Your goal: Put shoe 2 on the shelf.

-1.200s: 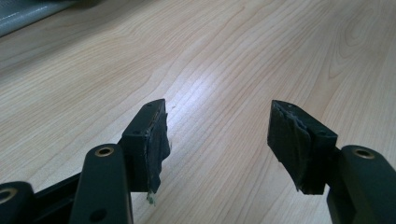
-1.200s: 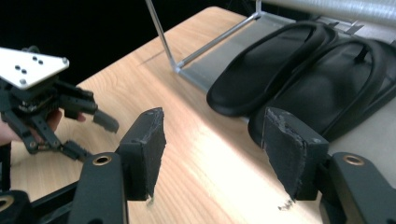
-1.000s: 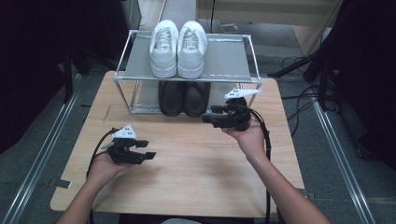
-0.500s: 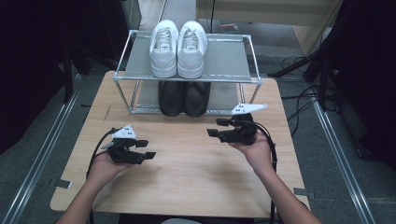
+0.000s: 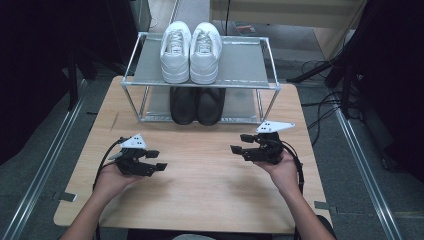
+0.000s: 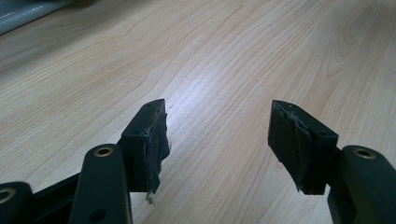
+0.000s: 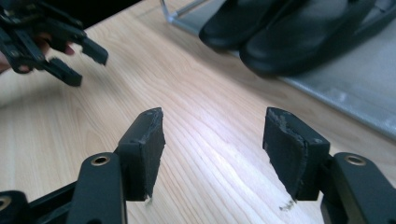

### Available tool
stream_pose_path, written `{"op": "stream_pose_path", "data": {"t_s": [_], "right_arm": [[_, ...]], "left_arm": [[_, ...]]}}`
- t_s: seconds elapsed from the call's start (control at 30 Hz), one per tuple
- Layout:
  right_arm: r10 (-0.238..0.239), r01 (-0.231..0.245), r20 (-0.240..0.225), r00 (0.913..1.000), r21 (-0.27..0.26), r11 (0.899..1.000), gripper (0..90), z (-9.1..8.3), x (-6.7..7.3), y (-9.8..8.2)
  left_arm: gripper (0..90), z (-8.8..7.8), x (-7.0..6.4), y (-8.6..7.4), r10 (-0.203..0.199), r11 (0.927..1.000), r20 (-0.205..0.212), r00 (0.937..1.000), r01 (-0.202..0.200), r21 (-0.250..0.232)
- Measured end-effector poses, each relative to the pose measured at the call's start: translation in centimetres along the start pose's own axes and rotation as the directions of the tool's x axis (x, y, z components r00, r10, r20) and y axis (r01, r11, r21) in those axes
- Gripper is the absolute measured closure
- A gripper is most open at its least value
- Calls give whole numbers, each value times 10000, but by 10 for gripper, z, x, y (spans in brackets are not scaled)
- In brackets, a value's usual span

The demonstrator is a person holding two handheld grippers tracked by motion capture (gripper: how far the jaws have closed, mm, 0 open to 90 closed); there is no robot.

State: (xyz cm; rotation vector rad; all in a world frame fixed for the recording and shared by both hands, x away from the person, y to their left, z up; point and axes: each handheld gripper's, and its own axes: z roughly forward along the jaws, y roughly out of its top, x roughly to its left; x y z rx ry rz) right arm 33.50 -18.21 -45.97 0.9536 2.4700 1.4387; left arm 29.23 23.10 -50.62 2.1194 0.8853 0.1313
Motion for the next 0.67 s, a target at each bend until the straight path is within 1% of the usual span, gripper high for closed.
{"op": "stream_pose_path", "data": {"t_s": [0.1,0.2,0.23,0.33,0.53,0.6,0.67], "right_arm": [[126,-126,80,9999,40,9999,399,-2,-2,-4],[152,-153,127,9998,11,9999,398,-2,-4,-8],[124,-124,125,9998,11,9999,397,-1,-5,-9],[239,-240,132,9996,110,9997,395,2,-6,-10],[223,-225,189,9996,128,9997,391,3,-7,-11],[213,-218,239,9995,208,9995,384,5,-8,-11],[215,-225,314,9993,317,9992,366,8,-9,-13]], "left_arm": [[374,0,0,0,25,10000,29,10000,-25,-29],[371,0,0,0,22,10000,22,10000,-22,10],[370,1,0,0,44,10000,0,10000,-44,21],[368,2,-1,0,47,10000,51,10000,-48,78],[365,3,0,0,50,9999,83,10000,-51,147],[360,4,0,0,-3,9998,187,9998,-1,196],[357,5,-2,1,-56,9998,108,9999,54,195]]}}
